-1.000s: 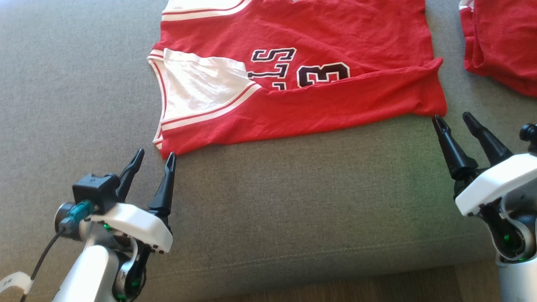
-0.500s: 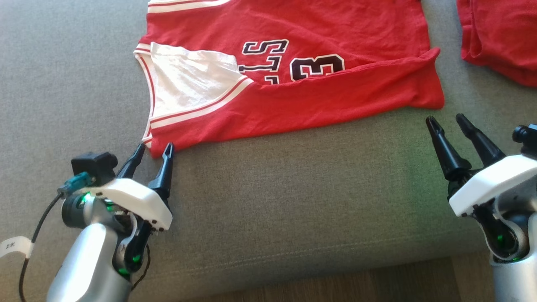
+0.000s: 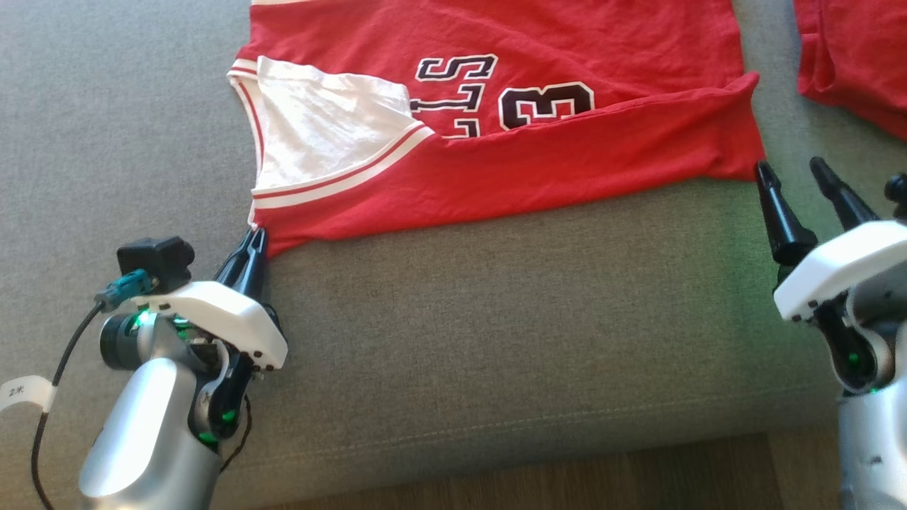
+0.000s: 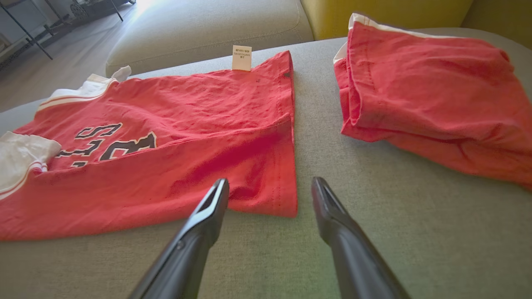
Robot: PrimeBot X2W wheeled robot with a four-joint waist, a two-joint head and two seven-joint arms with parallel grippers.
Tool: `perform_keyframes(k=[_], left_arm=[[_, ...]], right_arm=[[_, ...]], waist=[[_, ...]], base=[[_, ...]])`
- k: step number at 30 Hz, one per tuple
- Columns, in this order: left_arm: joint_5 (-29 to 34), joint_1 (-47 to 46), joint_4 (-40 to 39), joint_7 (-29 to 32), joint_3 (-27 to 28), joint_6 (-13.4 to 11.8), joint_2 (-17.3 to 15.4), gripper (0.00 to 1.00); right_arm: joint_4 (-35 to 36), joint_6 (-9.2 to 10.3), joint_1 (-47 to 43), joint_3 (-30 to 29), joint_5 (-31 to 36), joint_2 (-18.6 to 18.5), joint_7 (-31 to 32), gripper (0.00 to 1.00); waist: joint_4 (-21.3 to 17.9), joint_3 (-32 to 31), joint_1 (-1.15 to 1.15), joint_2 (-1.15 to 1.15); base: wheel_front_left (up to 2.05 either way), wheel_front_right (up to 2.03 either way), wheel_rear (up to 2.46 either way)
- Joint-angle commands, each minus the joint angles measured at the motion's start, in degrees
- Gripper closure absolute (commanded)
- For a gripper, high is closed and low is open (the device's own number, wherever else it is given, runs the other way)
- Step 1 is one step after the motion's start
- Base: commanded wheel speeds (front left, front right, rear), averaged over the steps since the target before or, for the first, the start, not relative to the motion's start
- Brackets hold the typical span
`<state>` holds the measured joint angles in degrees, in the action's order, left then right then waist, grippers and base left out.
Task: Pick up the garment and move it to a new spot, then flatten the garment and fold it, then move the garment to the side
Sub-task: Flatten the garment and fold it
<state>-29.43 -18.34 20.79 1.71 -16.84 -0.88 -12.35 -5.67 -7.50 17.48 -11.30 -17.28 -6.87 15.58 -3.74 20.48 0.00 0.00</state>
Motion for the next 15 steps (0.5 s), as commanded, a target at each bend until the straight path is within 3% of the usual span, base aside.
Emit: perform_keyframes(k=[1, 15], left_arm=[[-0.6, -1.3, -0.8, -0.1, 1.4, 0.4, -0.9, 1.00], [-0.3, -2.5, -2.4, -1.3, 0.8, 0.8, -1.6, 1.00]], right_arm=[[0.8, 0.01, 2.1, 0.5, 1.5, 0.0, -0.5, 0.00], [-12.1, 0.01, 10.0, -2.0, 5.5, 0.3, 3.0, 0.00]], waist=[[0.3, 0.1, 0.00, 0.00], [2.1, 0.5, 0.00, 0.00]], base=[[0.00, 0.00, 0.00], [0.00, 0.00, 0.00]])
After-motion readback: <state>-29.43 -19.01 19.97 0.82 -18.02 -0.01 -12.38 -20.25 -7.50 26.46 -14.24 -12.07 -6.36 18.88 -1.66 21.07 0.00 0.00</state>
